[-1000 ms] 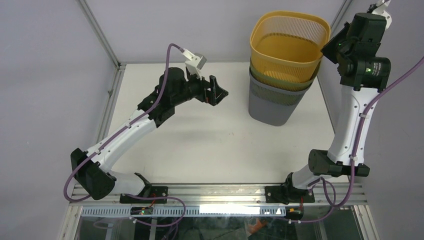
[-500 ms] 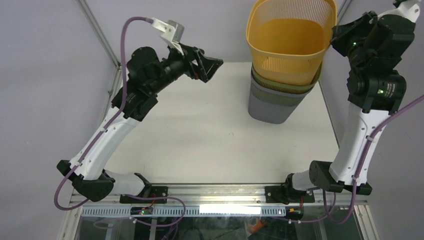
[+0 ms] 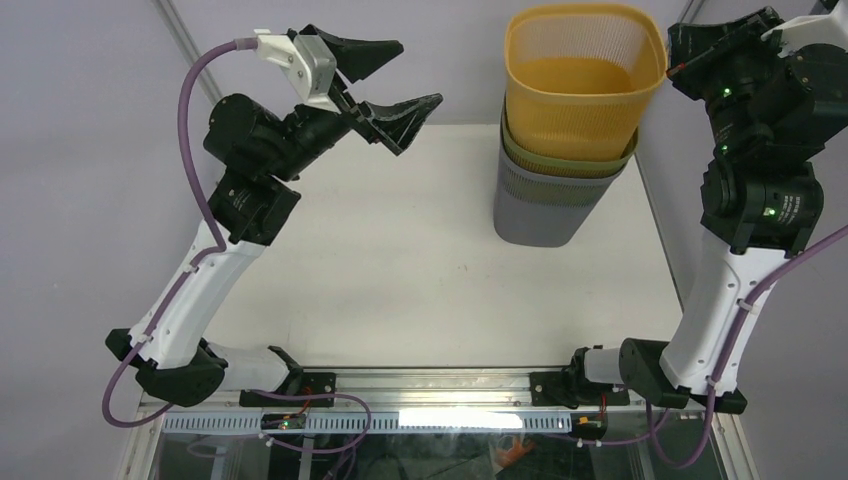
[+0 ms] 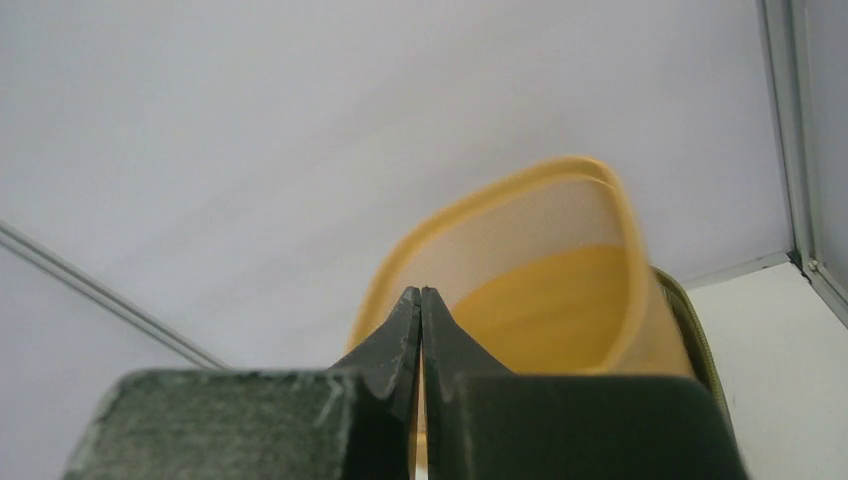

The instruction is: Turn the large container upside down

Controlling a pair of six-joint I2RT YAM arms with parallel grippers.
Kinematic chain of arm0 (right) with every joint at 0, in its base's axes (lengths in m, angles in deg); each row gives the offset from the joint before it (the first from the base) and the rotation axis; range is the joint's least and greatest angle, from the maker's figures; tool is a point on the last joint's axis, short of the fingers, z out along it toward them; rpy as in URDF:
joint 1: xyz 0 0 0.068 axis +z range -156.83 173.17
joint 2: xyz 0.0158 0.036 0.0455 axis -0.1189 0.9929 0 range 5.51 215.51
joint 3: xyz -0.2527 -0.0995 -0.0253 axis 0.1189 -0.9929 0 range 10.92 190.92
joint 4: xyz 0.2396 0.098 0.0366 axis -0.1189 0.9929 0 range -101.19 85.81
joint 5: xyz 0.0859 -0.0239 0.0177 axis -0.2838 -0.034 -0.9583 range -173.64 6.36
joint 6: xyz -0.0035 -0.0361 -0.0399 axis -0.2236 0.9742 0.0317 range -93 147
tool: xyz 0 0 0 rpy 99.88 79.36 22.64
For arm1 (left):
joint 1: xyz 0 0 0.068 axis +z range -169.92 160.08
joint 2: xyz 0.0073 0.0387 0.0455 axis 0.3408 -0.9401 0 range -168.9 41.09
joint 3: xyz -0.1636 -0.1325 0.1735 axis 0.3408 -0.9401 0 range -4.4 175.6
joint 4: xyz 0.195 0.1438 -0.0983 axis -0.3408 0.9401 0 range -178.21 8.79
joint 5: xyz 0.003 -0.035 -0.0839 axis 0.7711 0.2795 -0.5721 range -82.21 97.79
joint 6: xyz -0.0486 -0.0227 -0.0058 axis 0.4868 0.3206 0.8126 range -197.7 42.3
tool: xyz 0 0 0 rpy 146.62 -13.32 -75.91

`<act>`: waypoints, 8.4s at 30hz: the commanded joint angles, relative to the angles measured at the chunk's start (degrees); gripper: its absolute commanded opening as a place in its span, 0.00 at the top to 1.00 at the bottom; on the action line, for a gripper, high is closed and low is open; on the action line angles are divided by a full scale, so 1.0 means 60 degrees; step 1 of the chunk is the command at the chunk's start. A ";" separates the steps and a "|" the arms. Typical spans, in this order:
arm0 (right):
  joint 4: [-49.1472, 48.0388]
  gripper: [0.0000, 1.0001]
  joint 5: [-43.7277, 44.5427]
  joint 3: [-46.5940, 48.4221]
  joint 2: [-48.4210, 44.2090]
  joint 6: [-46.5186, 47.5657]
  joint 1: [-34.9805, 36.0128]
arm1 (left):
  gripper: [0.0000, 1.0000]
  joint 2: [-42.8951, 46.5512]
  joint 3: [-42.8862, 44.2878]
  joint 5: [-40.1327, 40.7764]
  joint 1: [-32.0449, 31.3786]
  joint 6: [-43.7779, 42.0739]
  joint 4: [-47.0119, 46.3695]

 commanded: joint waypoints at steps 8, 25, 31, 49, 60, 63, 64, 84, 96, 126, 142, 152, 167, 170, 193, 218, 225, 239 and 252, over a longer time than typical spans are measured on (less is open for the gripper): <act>-0.0443 1.00 -0.0377 -0.0450 -0.0442 0.0367 0.0053 | 0.01 -0.1121 0.0750 0.1193 -0.0056 0.1695 0.0191; 0.4719 0.21 0.2365 0.0340 0.2540 0.1608 -0.0475 | 0.01 -0.0923 -0.1759 0.2096 -0.0044 0.3155 0.1342; 0.4829 0.40 0.1777 0.0357 0.2890 0.1613 -0.0952 | 0.01 -0.0877 -0.2092 0.1930 -0.0049 0.3166 0.1340; 0.5187 0.80 0.1921 0.0762 0.3402 0.2187 -0.0379 | 0.01 -0.1120 -0.2261 0.1638 -0.0051 0.3227 0.1326; 0.4443 1.00 0.2291 0.2275 0.2957 0.2194 0.0413 | 0.01 -0.1173 -0.2223 0.1571 -0.0047 0.3300 0.1323; 0.3209 1.00 0.2153 0.1908 0.2083 0.2051 0.0514 | 0.01 -0.1164 -0.2129 0.1549 -0.0045 0.3293 0.1327; 0.2809 1.00 0.2094 0.1771 0.1833 0.2002 0.0530 | 0.01 -0.1142 -0.2099 0.1556 -0.0048 0.3286 0.1327; -0.1527 1.00 0.1004 0.1349 -0.0225 0.1182 0.0559 | 0.01 0.0414 -0.1186 0.3045 -0.0043 0.1784 0.2235; -0.3242 1.00 -0.0564 0.1068 -0.0394 0.0179 0.0551 | 0.01 0.1017 -0.1155 0.4848 -0.0014 0.1442 0.3246; -0.2055 1.00 0.2062 -0.3262 0.2890 -0.0212 0.7188 | 0.01 0.5032 -0.3531 1.0255 0.1421 0.6860 0.8419; -0.0632 0.18 0.2618 -0.2653 0.3910 0.0492 0.7000 | 0.01 0.3785 -0.3303 0.8951 0.1421 0.5823 0.7282; -0.0031 0.14 0.3101 -0.2789 0.4001 0.0761 0.5693 | 0.01 0.3360 -0.3170 0.8573 0.1421 0.5550 0.7057; 0.0744 0.10 0.2117 -0.0906 0.3885 0.2073 0.5881 | 0.01 0.2368 -0.2644 0.7581 0.1436 0.4933 0.6617; 0.1105 0.09 0.2246 -0.0847 0.3769 0.2051 0.6544 | 0.01 0.1944 -0.2045 0.6624 0.1436 0.4186 0.6673; 0.0411 0.02 0.3516 -0.5147 -0.0404 0.0721 0.4429 | 0.15 -0.3184 0.1247 0.6878 -0.1671 0.4346 0.8197; 0.0259 0.03 0.2991 -0.5585 -0.0717 0.0648 0.4340 | 1.00 -0.2933 0.2877 0.2740 0.0657 0.4459 0.7214; 0.0048 0.03 0.2723 -0.6011 -0.0862 0.0618 0.4289 | 1.00 -0.1015 -0.0245 -0.1470 0.3391 0.6172 0.4266; -0.3437 0.01 -0.3639 -1.0231 -0.1299 -0.1909 0.4161 | 1.00 0.0290 -0.5617 -0.4920 0.6979 0.9160 0.0144; -0.6237 0.06 -0.3641 -1.2141 -0.0606 -0.2971 0.5173 | 1.00 -0.0149 -0.6420 -0.4454 0.7267 0.7685 0.1377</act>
